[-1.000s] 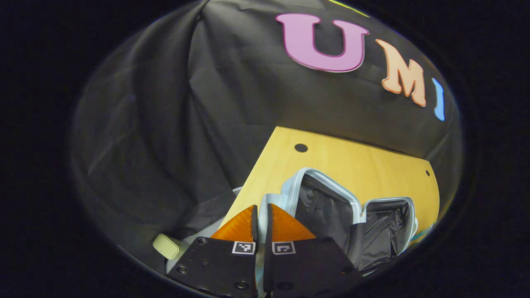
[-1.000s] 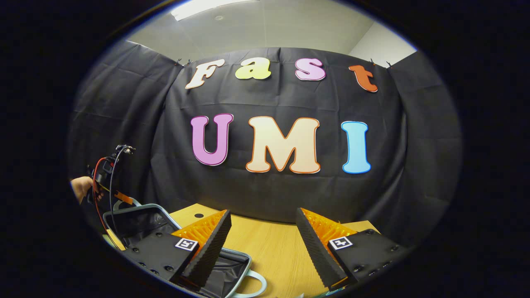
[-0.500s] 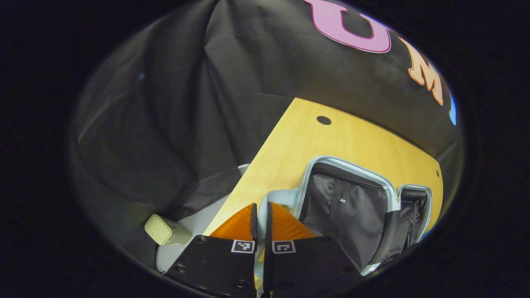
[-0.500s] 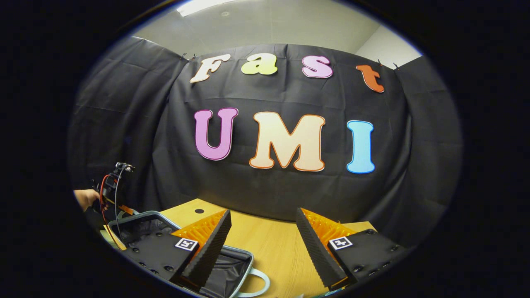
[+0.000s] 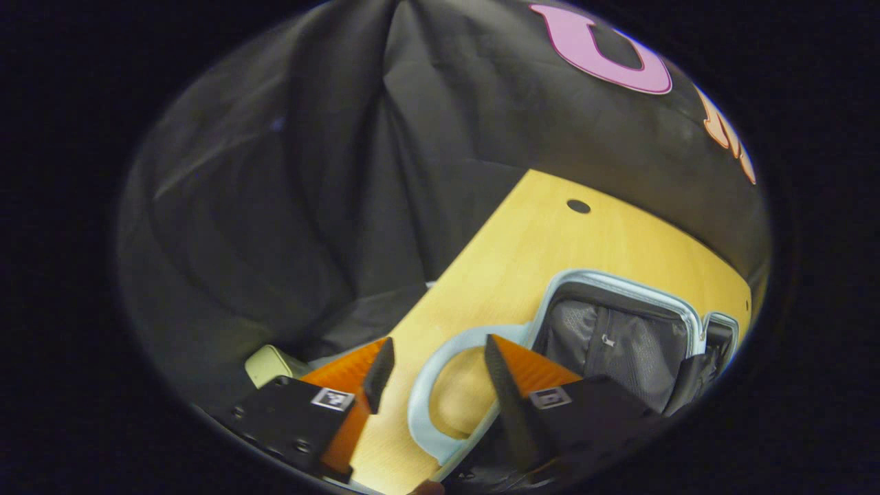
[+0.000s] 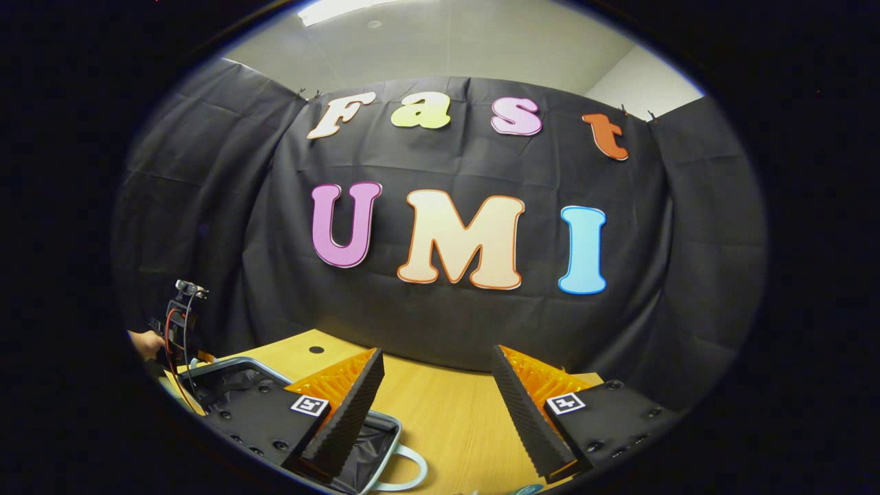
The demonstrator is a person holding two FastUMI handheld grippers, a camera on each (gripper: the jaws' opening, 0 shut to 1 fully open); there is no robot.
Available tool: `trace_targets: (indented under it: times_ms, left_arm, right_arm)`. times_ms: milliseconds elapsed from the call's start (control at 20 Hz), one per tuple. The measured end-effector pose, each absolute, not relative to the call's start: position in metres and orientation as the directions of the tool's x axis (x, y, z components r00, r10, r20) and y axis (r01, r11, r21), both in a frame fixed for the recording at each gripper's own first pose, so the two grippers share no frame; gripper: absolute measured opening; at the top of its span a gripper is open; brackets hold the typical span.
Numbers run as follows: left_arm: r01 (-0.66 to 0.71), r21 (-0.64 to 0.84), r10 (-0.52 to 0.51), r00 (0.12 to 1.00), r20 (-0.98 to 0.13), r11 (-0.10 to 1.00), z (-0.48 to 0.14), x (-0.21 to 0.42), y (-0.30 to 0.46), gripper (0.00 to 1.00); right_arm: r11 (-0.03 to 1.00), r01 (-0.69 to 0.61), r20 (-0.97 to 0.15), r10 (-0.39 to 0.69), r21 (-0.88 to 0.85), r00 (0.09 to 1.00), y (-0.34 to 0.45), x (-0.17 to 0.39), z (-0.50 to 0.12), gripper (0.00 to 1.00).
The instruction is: First open the suitcase, pack the skin care products into it, and then close the suitcase.
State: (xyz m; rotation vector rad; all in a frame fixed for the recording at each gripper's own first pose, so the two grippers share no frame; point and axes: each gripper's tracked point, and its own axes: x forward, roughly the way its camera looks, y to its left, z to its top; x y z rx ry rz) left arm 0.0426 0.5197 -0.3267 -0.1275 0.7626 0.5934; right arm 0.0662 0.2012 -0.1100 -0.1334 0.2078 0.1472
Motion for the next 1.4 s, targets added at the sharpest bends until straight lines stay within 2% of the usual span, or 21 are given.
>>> trace_targets:
  times_ms: [100,200,400,800,1200,1400]
  left_arm:
    - [-0.579,0.107,0.517,0.609,-0.602,0.808,-0.294,0.043,0.517,0.98]
    - [-0.598,0.105,0.55,0.636,-0.541,0.795,-0.265,0.038,0.505,0.97]
    - [-0.558,0.09,0.534,0.717,-0.448,0.825,-0.203,0.037,0.454,0.96]
    - [-0.438,0.042,0.43,0.852,-0.299,0.898,-0.123,0.051,0.322,0.96]
    - [-0.273,0.014,0.268,0.932,-0.243,0.962,-0.095,0.068,0.191,0.96]
    - [-0.162,-0.011,0.154,0.952,-0.266,0.987,-0.102,0.073,0.117,0.96]
  right_arm:
    - [0.981,-0.16,-0.2,0.135,-0.112,0.971,0.19,0.067,-0.104,0.99]
    - [0.983,-0.156,-0.182,0.136,-0.101,0.974,0.179,0.065,-0.097,0.99]
    - [0.983,-0.166,-0.152,0.153,-0.075,0.977,0.159,0.061,-0.085,0.99]
    - [0.987,-0.156,-0.097,0.152,-0.04,0.984,0.102,0.045,-0.064,0.98]
    - [0.992,-0.126,-0.055,0.124,-0.022,0.991,0.05,0.036,-0.052,0.98]
    - [0.992,-0.128,-0.065,0.127,-0.009,0.99,0.03,0.032,-0.058,0.99]
